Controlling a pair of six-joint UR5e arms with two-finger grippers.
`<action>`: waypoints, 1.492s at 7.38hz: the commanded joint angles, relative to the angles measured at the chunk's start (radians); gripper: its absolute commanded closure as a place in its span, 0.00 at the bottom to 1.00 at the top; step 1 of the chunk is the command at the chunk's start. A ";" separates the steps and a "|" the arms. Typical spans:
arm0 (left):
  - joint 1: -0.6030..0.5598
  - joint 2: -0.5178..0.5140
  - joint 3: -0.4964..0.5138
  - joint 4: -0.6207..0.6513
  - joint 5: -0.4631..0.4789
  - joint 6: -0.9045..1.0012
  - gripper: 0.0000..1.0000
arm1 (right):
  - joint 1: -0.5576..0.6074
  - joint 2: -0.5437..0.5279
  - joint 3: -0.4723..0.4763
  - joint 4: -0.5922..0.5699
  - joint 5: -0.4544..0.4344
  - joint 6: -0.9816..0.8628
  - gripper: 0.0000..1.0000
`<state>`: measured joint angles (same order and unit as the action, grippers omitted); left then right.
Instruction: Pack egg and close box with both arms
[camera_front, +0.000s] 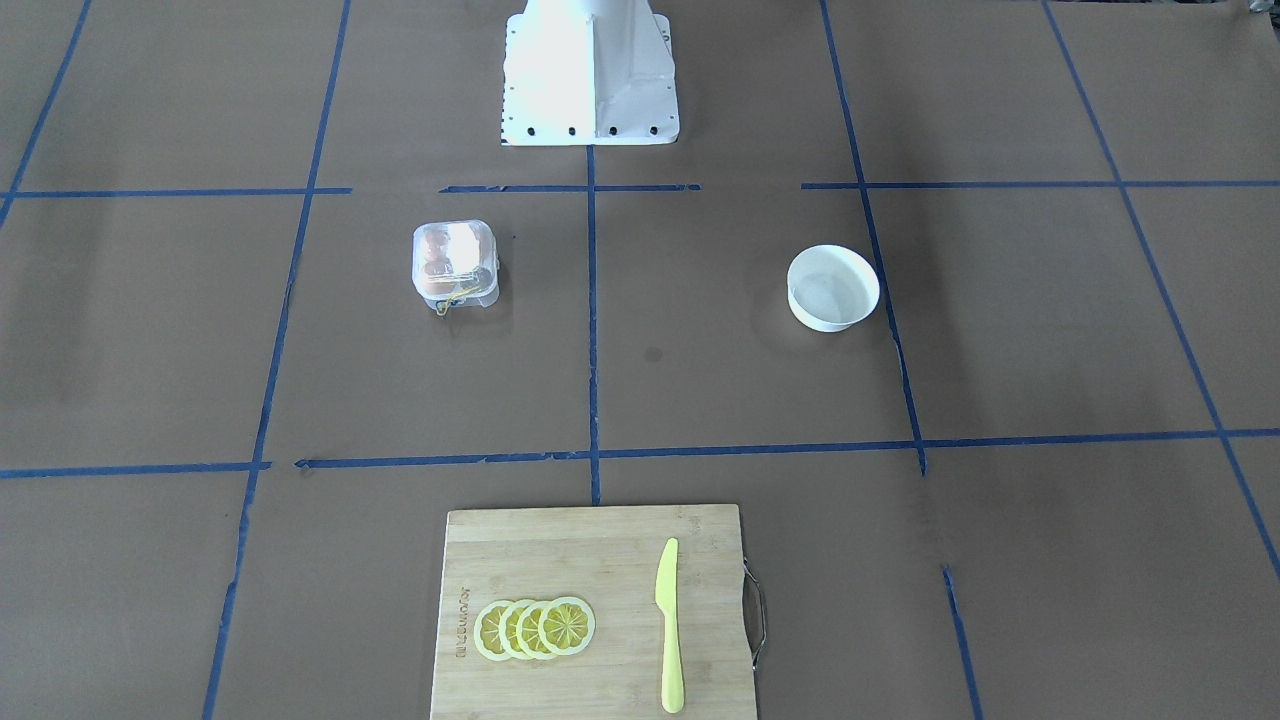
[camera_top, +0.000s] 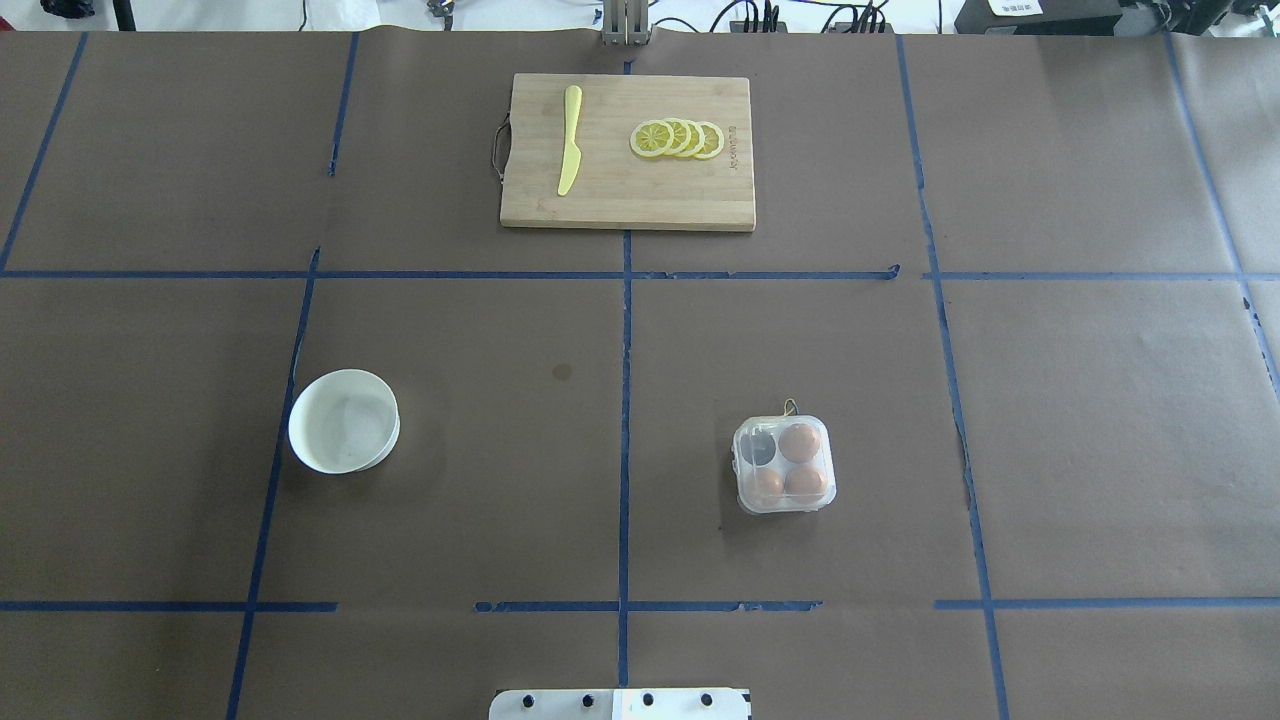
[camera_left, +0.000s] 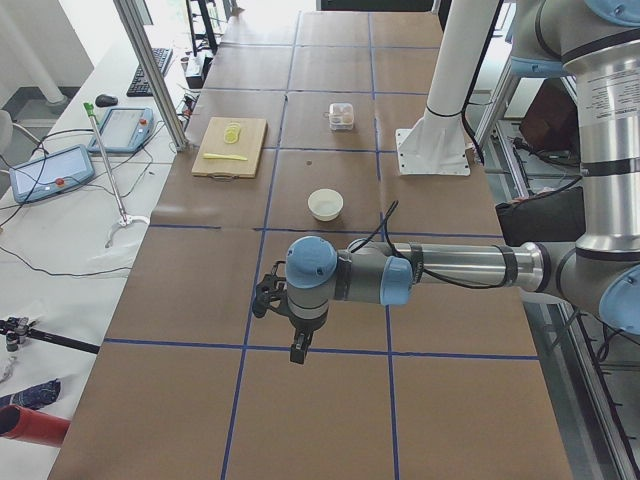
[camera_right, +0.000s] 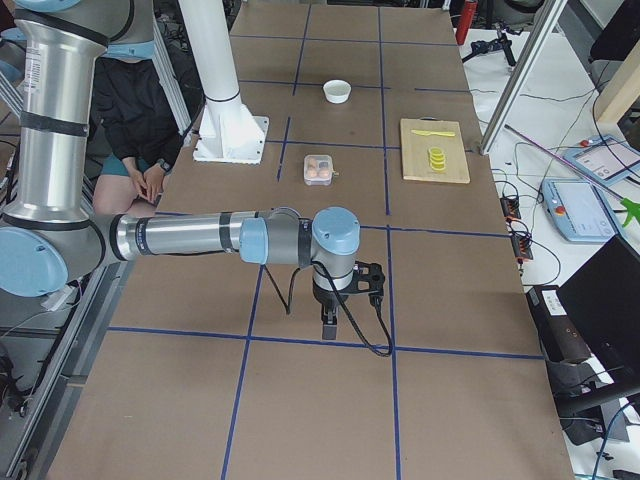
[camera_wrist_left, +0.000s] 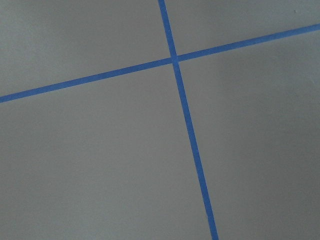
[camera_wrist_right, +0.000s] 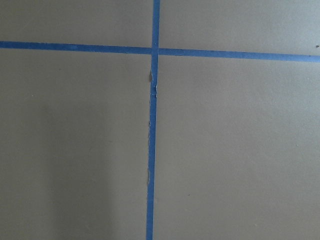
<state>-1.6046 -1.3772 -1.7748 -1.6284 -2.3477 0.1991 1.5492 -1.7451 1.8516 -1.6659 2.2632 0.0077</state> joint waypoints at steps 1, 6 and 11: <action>0.000 0.001 0.000 -0.001 -0.001 -0.001 0.00 | 0.000 0.004 0.000 0.000 0.002 0.000 0.00; 0.000 0.003 0.001 -0.001 -0.001 -0.001 0.00 | -0.001 0.001 -0.017 0.000 0.002 -0.006 0.00; 0.000 0.009 0.003 0.001 0.001 -0.004 0.00 | -0.001 -0.004 -0.017 0.000 0.004 -0.006 0.00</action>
<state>-1.6045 -1.3693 -1.7718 -1.6288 -2.3470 0.1951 1.5478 -1.7470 1.8347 -1.6659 2.2672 0.0016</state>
